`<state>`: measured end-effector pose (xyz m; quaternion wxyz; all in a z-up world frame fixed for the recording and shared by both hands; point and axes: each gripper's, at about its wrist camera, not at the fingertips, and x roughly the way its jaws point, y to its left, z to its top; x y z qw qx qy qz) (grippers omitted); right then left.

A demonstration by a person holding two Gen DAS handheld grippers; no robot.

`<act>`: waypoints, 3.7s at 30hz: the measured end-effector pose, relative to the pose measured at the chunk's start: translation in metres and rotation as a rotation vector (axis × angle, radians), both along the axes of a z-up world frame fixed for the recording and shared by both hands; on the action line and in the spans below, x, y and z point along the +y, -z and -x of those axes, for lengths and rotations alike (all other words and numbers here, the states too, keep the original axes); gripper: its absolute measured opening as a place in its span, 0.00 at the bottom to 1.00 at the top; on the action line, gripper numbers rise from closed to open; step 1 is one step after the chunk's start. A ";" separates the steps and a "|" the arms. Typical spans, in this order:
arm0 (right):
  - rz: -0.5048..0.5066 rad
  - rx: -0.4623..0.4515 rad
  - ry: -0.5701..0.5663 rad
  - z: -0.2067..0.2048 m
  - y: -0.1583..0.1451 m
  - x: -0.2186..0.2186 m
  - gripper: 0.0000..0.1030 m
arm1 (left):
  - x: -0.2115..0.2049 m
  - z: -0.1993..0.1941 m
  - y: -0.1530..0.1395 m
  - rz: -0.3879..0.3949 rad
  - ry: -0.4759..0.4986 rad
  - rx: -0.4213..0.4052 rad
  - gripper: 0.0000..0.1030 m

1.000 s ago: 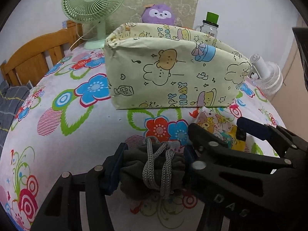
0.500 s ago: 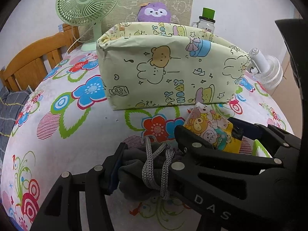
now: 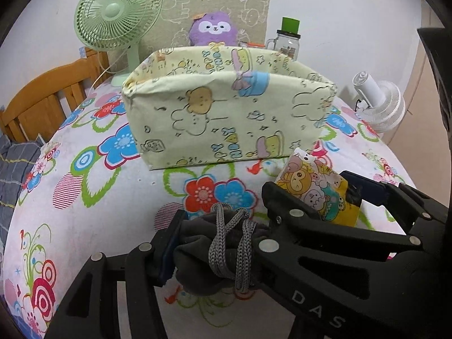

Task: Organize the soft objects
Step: 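Grasp the grey cable bundle with the left tool while the right tool grasps the yellow snack pack, then carry the cable bundle with the left tool while the right tool carries the snack pack over the basket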

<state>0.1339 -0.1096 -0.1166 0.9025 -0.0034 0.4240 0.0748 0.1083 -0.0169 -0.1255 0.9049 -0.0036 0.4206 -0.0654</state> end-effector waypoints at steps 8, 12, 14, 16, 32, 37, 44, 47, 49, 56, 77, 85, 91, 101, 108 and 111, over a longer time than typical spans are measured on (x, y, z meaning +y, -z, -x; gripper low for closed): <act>-0.010 -0.027 0.022 0.013 -0.015 -0.011 0.82 | -0.013 0.008 -0.014 -0.024 0.013 -0.025 0.59; -0.013 -0.043 0.024 0.018 -0.025 -0.015 0.82 | -0.017 0.012 -0.022 -0.029 0.015 -0.041 0.59; -0.012 -0.052 0.023 0.021 -0.031 -0.016 0.82 | -0.019 0.015 -0.028 -0.029 0.015 -0.050 0.59; -0.012 -0.062 0.020 0.023 -0.037 -0.017 0.82 | -0.020 0.017 -0.034 -0.030 0.017 -0.060 0.59; -0.022 -0.131 0.029 0.036 -0.078 -0.021 0.82 | -0.027 0.025 -0.073 -0.049 0.033 -0.121 0.59; -0.021 -0.154 0.028 0.037 -0.091 -0.023 0.82 | -0.030 0.026 -0.085 -0.050 0.038 -0.145 0.59; -0.013 -0.185 0.035 0.035 -0.107 -0.026 0.82 | -0.033 0.023 -0.100 -0.047 0.049 -0.171 0.59; -0.013 -0.195 0.039 0.032 -0.112 -0.027 0.82 | -0.034 0.020 -0.105 -0.047 0.053 -0.181 0.59; -0.015 -0.198 0.040 0.030 -0.114 -0.027 0.82 | -0.035 0.018 -0.107 -0.048 0.054 -0.186 0.59; -0.021 -0.203 0.038 0.020 -0.119 -0.025 0.82 | -0.032 0.006 -0.113 -0.047 0.049 -0.196 0.59; -0.025 -0.213 0.007 -0.033 -0.125 -0.008 0.82 | -0.015 -0.044 -0.119 -0.041 0.014 -0.208 0.59; -0.040 -0.199 0.010 -0.054 -0.118 -0.003 0.82 | -0.009 -0.065 -0.113 -0.047 0.000 -0.200 0.59; -0.058 -0.175 0.022 -0.069 -0.111 0.001 0.82 | -0.003 -0.081 -0.107 -0.047 -0.008 -0.184 0.59; -0.070 -0.166 0.038 -0.089 -0.099 0.001 0.82 | 0.002 -0.106 -0.094 -0.064 -0.029 -0.161 0.59; -0.079 -0.163 0.065 -0.098 -0.094 -0.006 0.82 | 0.002 -0.125 -0.084 -0.034 -0.039 -0.143 0.59; -0.074 -0.162 0.077 -0.101 -0.092 -0.009 0.82 | 0.001 -0.132 -0.080 -0.013 -0.028 -0.133 0.60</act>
